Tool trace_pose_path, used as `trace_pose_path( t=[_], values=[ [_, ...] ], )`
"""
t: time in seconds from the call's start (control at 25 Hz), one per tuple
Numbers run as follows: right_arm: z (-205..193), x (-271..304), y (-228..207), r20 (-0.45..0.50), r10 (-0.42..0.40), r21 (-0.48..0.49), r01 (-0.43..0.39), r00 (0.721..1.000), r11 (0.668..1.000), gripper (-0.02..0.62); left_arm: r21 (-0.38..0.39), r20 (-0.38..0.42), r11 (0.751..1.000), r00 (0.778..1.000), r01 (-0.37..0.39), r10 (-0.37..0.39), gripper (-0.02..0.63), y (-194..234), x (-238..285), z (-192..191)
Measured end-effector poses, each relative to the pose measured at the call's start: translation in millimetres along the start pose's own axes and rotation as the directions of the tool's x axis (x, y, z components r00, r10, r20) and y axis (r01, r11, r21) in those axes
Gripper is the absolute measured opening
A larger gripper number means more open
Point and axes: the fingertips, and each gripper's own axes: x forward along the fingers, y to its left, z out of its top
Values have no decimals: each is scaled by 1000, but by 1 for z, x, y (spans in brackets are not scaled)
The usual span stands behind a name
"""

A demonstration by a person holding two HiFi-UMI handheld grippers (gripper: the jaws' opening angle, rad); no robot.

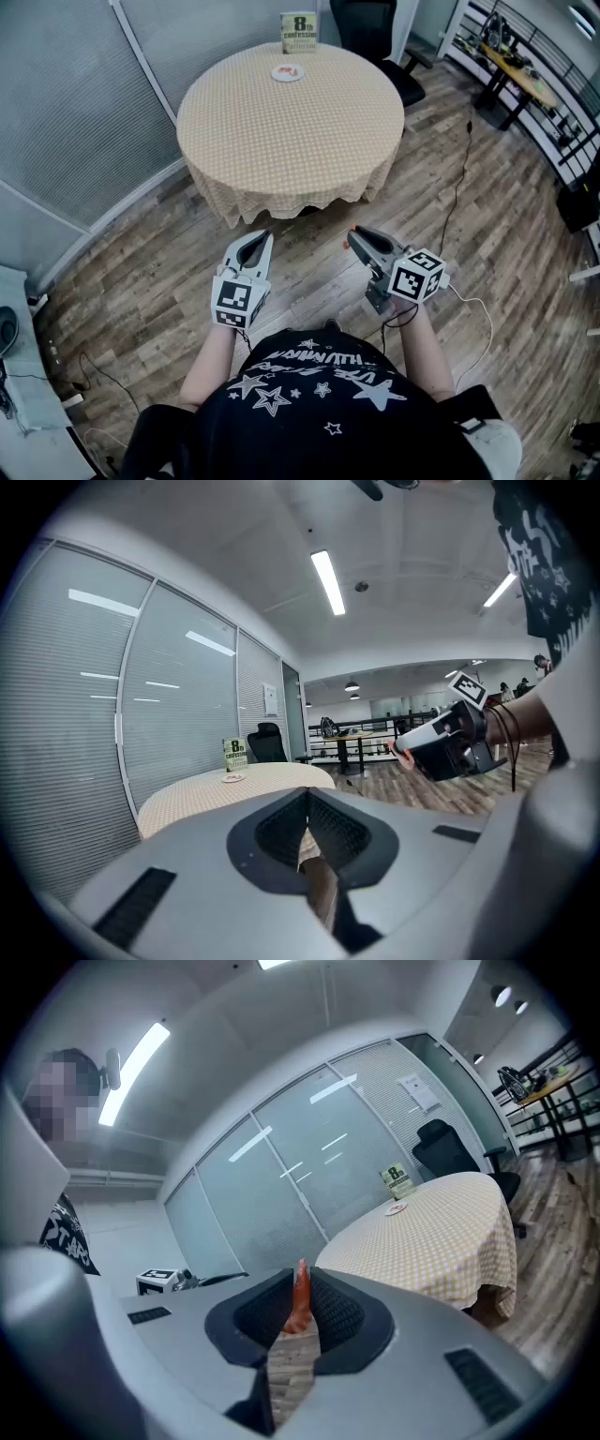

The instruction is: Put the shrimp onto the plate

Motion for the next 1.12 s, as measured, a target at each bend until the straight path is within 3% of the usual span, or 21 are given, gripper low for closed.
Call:
trace_pose_path(
  t=[0.2, 0.52, 0.88, 1.12],
  values=[
    [5, 1, -3, -27, -20, -63, 19, 999, 998, 64, -55, -25, 998, 1000, -5, 3, 6, 1, 3, 0],
    [-1, 1, -8, -55, -39, -77, 34, 998, 996, 64, -66, -66, 998, 998, -8, 4, 6, -5, 8, -10],
    [0, -12, -13, -4, 8, -8, -8, 1000, 1000, 64, -62, -97, 998, 995, -4, -2, 6, -29, 10, -15],
    [5, -22, -25, 38, 64, 62, -66, 997, 996, 64, -73, -122, 996, 991, -57, 48, 6, -39, 6, -19]
  ],
)
